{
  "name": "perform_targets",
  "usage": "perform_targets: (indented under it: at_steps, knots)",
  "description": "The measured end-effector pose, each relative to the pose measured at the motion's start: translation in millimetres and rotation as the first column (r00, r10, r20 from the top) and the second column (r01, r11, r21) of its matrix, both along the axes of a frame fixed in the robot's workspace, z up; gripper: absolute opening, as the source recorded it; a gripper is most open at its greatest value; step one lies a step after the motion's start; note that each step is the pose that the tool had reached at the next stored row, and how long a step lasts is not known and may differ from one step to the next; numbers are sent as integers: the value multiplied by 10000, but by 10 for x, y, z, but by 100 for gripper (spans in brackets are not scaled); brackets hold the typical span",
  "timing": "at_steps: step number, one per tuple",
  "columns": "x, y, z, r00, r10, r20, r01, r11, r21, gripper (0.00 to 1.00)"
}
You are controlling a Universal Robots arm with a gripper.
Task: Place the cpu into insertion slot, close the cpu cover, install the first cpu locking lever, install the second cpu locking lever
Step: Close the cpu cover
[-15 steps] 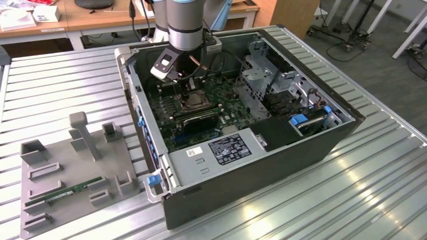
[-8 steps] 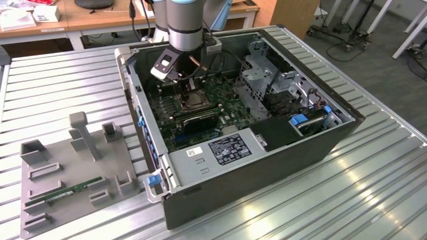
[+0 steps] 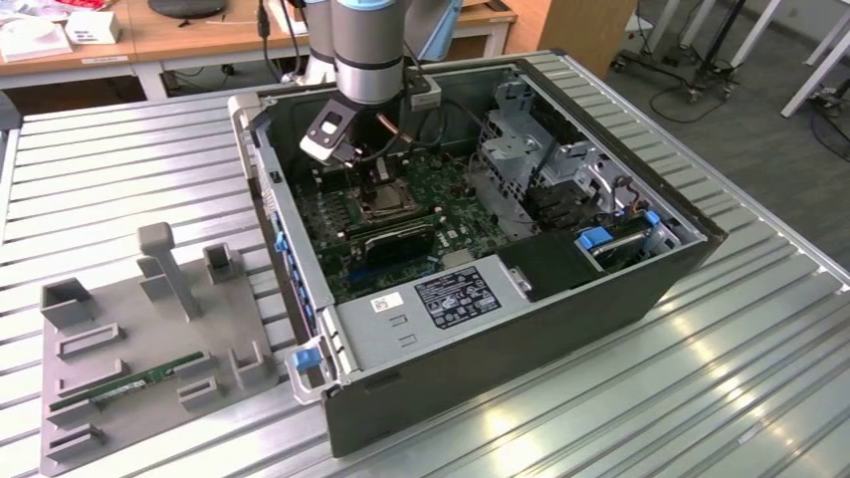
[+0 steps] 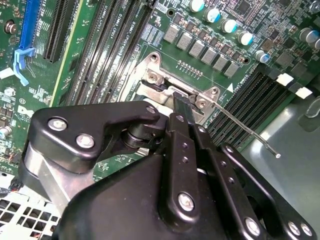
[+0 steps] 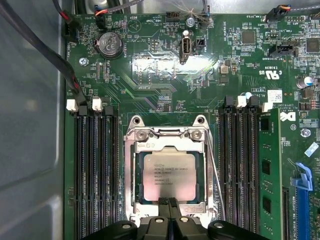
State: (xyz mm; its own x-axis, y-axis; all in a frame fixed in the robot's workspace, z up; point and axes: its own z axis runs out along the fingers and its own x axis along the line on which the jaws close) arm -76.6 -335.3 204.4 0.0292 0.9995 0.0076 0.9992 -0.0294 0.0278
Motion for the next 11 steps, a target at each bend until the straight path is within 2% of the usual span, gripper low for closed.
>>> perform_targets:
  at_steps: [11]
  knots:
    - [0, 0, -29, 10000, 0, 0, 0, 10000, -1, 11]
